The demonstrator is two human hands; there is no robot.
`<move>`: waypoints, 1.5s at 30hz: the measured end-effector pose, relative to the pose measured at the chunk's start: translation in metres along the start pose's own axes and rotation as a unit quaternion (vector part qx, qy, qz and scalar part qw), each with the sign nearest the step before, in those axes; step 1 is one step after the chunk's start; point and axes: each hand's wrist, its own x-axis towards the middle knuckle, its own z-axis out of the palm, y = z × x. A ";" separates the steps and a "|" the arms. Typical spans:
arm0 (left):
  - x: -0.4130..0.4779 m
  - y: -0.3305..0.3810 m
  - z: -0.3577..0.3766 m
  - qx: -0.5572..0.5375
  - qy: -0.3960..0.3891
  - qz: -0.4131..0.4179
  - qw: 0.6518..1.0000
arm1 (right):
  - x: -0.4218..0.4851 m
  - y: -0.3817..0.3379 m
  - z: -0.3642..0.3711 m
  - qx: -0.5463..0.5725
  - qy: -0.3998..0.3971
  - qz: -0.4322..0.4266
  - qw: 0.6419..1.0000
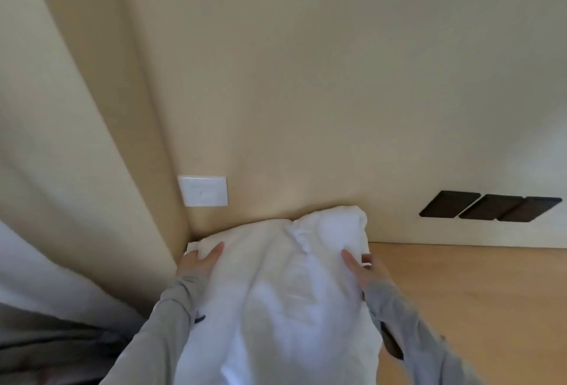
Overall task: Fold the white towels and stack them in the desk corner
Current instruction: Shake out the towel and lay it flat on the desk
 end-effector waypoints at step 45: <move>-0.465 0.266 0.244 0.027 -0.030 0.531 0.846 | -0.201 0.104 -0.526 0.337 0.177 -0.308 0.872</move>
